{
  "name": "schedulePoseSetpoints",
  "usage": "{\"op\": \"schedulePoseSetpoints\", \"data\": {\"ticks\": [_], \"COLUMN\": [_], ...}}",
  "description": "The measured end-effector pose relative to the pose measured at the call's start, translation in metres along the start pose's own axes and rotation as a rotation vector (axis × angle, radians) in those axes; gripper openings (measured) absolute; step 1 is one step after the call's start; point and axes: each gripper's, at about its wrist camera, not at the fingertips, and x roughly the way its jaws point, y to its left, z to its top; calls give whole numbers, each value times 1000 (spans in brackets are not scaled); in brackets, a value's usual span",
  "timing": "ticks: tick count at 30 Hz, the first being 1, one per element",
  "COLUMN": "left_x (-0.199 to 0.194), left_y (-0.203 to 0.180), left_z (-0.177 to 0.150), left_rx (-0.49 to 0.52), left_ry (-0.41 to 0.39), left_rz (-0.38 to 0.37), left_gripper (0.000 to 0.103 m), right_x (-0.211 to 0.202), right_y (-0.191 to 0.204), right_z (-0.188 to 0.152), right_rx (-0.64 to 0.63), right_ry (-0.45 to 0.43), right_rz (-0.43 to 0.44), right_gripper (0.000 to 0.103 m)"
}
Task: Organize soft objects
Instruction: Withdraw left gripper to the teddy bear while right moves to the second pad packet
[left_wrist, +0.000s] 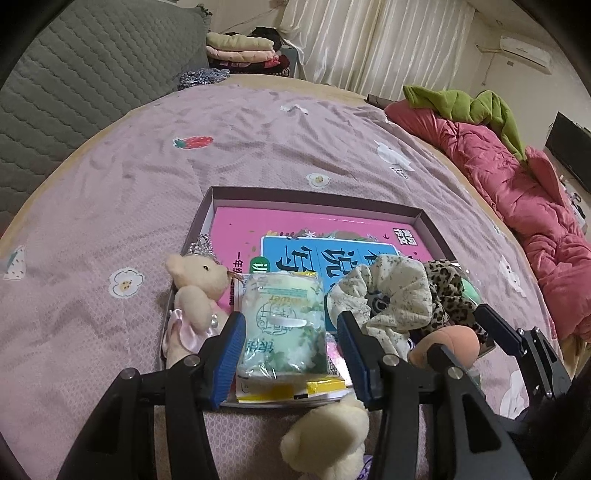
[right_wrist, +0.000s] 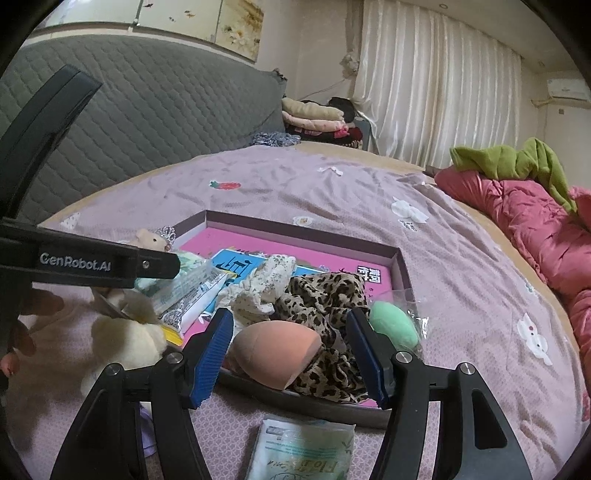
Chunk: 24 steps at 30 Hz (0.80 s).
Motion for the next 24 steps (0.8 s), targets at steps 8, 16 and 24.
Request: {"op": "schedulePoseSetpoints", "data": {"ticks": [8, 16, 24], "left_x": [-14, -32, -52], "left_y": [3, 2, -1], "left_z": [-1, -11, -28], "left_rx": [-7, 1, 5], "left_ry": [-17, -21, -9], "left_rz": [-7, -1, -12], "left_gripper": [54, 58, 59], "right_x": [-13, -41, -70], "right_y": [-11, -21, -28], "right_z": [4, 2, -11], "right_rx": [40, 50, 106], "right_ry": [-50, -96, -68], "right_rz": [15, 36, 53], "right_gripper": [72, 74, 74]}}
